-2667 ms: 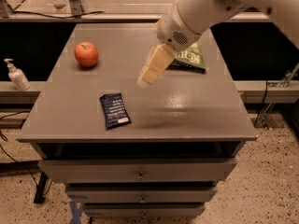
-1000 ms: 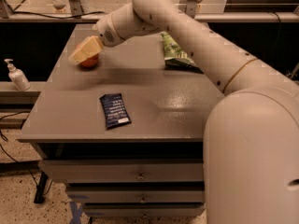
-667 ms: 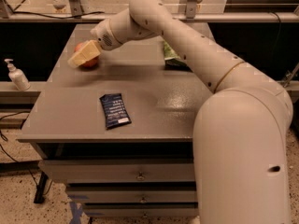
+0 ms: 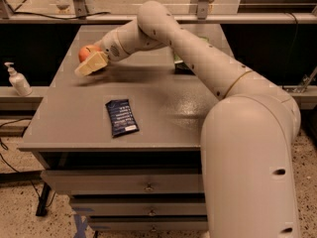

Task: Pick apple

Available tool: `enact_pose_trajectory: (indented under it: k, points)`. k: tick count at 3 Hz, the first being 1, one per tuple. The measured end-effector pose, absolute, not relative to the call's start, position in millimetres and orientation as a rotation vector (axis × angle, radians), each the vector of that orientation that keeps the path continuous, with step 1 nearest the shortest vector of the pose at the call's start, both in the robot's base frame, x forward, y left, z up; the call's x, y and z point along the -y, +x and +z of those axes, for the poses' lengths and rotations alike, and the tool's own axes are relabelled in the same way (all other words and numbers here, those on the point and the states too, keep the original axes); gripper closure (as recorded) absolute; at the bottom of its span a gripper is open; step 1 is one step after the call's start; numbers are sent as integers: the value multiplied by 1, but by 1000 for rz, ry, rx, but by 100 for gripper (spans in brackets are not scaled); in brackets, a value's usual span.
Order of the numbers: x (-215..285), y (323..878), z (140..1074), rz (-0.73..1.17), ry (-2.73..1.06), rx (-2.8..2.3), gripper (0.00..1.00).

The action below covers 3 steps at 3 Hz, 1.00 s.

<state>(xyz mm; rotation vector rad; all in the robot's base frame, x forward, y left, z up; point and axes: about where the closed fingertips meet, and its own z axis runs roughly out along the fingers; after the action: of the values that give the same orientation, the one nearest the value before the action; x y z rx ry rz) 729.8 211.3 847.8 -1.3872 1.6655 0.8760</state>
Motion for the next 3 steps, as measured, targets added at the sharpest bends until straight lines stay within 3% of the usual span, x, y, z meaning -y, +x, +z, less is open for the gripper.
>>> enact_pose_trajectory:
  k: [3]
  points:
    - [-171, 735, 904, 949, -1280, -1589, 87]
